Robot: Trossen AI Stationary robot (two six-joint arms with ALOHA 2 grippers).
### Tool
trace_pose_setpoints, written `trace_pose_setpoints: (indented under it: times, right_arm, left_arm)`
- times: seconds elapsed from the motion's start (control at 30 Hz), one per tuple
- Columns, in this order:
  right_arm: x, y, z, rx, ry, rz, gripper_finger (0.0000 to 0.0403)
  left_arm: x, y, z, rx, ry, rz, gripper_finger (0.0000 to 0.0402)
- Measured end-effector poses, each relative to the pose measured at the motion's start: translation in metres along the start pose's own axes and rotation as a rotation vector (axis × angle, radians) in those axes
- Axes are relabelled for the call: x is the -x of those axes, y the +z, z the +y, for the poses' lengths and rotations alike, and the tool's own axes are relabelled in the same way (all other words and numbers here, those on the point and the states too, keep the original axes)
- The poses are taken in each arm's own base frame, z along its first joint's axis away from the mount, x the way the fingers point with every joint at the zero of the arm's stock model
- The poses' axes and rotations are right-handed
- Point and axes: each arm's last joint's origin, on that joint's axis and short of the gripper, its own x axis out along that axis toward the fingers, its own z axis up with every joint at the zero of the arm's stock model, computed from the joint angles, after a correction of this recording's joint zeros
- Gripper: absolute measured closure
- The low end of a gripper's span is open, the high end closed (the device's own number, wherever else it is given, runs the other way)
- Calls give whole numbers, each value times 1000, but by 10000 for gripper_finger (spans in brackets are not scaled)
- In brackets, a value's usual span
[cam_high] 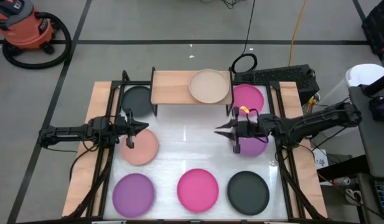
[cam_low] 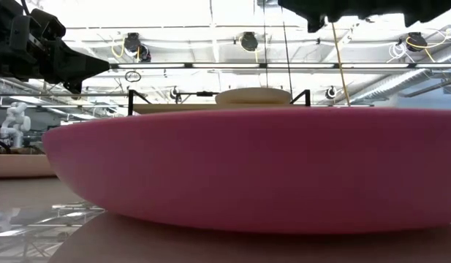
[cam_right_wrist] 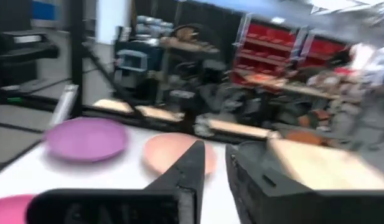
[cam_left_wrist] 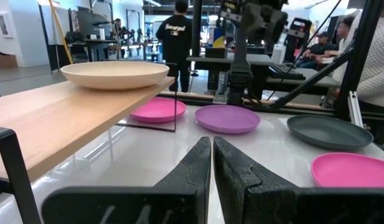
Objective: Place and stack plates onto a shelf
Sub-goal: Adjust the shelf
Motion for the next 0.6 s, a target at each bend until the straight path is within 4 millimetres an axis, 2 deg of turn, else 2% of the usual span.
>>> trace_pose_setpoints:
  times: [0.3, 0.43, 0.6]
  right_arm:
    - [3, -2, 16, -31, 68, 4, 270]
    - [3, -1, 19, -12, 83, -1, 260]
    - [3, -2, 19, -22, 82, 0, 259]
  left_arm:
    - [0, 1, 0, 1, 0, -8, 378]
    - [0, 0, -1, 104, -16, -2, 378]
    - [0, 9, 0, 104, -8, -90, 378]
